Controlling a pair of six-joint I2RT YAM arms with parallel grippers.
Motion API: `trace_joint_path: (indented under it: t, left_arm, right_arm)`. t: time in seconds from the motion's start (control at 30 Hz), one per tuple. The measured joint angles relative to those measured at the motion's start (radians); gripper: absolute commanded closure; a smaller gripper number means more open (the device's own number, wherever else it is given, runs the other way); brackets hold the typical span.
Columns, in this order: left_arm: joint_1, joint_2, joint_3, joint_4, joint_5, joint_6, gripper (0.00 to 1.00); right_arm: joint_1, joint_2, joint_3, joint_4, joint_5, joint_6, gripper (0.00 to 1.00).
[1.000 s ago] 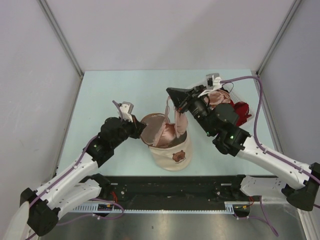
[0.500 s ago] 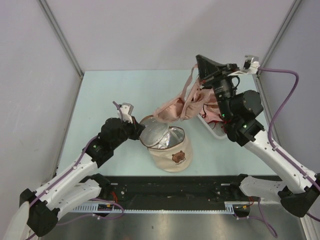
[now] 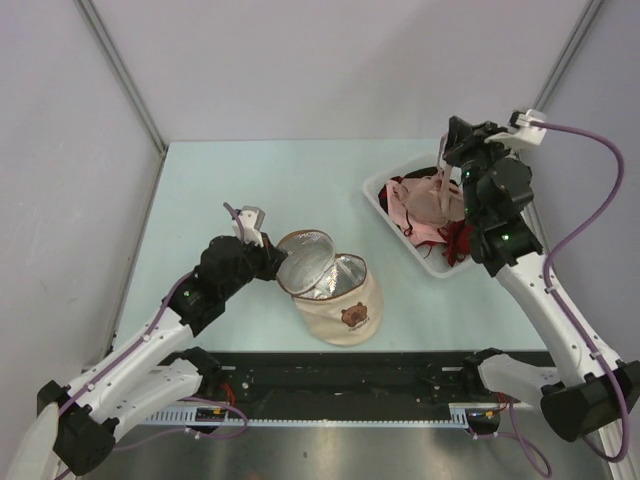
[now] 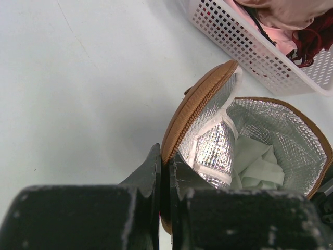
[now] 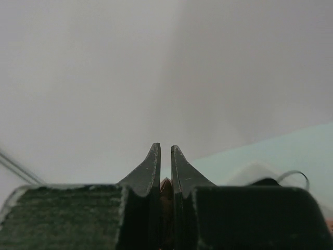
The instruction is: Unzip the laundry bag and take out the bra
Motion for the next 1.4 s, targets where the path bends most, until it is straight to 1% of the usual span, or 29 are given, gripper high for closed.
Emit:
trace_joint_path:
  t: [0.13, 0.27, 0.4, 0.53, 0.77, 0.9, 1.03, 1.2, 1.33, 1.4]
  left_arm:
    - [0.0, -0.007, 0.002, -0.006, 0.0, 0.0, 1.0]
    - [0.0, -0.014, 0.002, -0.007, 0.002, 0.0, 1.0]
    - [0.0, -0.014, 0.003, -0.01, 0.007, 0.001, 1.0]
    - [0.0, -0.018, 0.004, -0.012, 0.008, 0.003, 1.0]
    - [0.0, -0.021, 0.004, -0.013, 0.008, 0.01, 1.0]
    - [-0.001, -0.021, 0.004, -0.013, 0.008, 0.018, 0.99]
    - [-0.001, -0.02, 0.004, -0.013, 0.007, 0.022, 0.99]
    - [-0.001, -0.019, 0.004, -0.013, 0.006, 0.027, 1.0]
    - [-0.001, -0.018, 0.004, -0.013, 0.003, 0.027, 1.0]
    - [-0.001, -0.018, 0.004, -0.013, 0.002, 0.028, 1.0]
  right_arm:
    - [-0.052, 0.065, -0.153, -0.029, 0.0, -0.012, 1.0]
    - [-0.094, 0.214, -0.291, -0.075, -0.018, 0.008, 1.0]
    - [-0.108, 0.338, -0.351, -0.131, -0.04, 0.022, 1.0]
    - [-0.126, 0.36, -0.352, -0.124, -0.065, 0.021, 1.0]
    - [-0.212, 0.389, -0.337, -0.114, -0.087, 0.034, 1.0]
    - [-0.241, 0.386, -0.325, -0.111, -0.105, 0.035, 1.0]
    - [-0.251, 0.386, -0.238, -0.127, -0.121, 0.027, 1.0]
    - [-0.253, 0.397, -0.125, -0.103, -0.154, 0.017, 1.0]
    - [-0.253, 0.445, -0.092, -0.076, -0.172, 0.017, 1.0]
    - [-0.253, 0.487, -0.091, -0.09, -0.18, 0.017, 1.0]
